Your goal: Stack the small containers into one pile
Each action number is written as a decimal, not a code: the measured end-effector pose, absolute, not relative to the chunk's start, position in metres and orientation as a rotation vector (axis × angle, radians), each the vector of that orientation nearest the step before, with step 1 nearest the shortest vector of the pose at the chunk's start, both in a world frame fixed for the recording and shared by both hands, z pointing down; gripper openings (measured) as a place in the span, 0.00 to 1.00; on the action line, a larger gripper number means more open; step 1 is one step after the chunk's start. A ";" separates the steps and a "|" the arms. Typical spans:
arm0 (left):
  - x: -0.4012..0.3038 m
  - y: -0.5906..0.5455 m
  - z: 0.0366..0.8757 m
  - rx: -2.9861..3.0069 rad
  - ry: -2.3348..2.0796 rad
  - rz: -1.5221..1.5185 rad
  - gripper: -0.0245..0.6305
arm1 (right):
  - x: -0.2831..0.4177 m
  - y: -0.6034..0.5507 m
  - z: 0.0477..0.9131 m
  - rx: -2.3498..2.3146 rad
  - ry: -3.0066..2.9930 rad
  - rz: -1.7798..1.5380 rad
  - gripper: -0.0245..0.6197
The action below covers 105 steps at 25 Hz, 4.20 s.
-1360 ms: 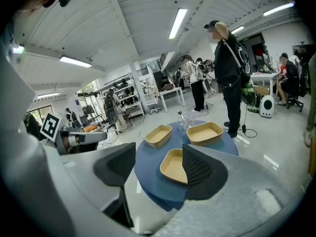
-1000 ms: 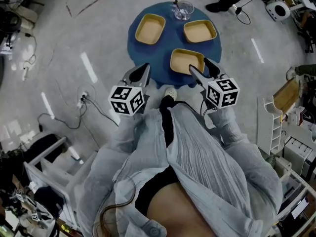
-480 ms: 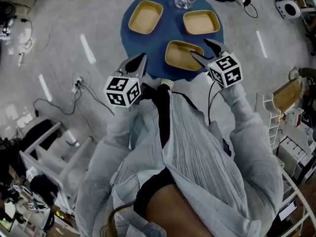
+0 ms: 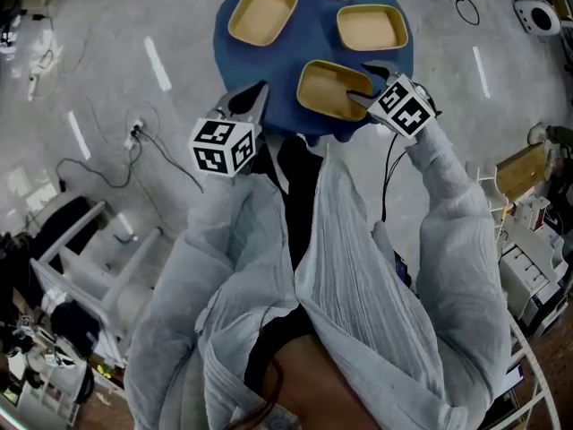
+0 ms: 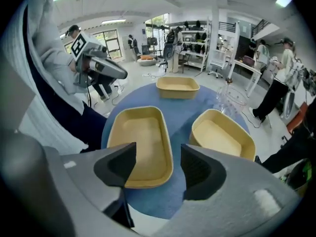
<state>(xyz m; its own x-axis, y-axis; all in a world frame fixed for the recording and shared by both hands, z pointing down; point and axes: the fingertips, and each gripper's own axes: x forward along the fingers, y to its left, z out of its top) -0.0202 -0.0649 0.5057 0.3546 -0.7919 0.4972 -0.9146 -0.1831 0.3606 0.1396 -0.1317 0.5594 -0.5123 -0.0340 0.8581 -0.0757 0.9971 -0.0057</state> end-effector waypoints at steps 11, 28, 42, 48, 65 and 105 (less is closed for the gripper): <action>-0.022 -0.069 0.528 2.009 -1.423 0.303 0.06 | 0.135 -0.147 0.591 -0.048 -1.932 -0.009 0.16; -0.030 -0.063 0.527 2.006 -1.437 0.283 0.06 | 0.145 -0.142 0.583 -0.030 -1.933 0.084 0.07; -0.036 -0.060 0.517 2.020 -1.455 0.265 0.06 | 0.144 -0.135 0.562 0.185 -2.066 0.366 0.06; -0.038 -0.063 0.512 2.031 -1.458 0.265 0.06 | 0.141 -0.147 0.543 0.404 -2.163 0.614 0.06; -0.062 -0.079 0.503 2.074 -1.405 0.252 0.06 | 0.131 -0.133 0.517 1.311 -2.140 1.469 0.07; -0.211 -0.179 0.515 2.218 -1.086 0.414 0.06 | -0.031 -0.200 0.548 1.646 -1.922 1.519 0.07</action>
<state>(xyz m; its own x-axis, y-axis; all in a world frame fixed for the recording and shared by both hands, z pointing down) -0.2105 -0.1793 0.5153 0.6114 -0.5943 0.5225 -0.7913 -0.4644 0.3977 -0.0309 -0.1998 0.5480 -0.3654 -0.6229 0.6917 -0.8172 -0.1412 -0.5588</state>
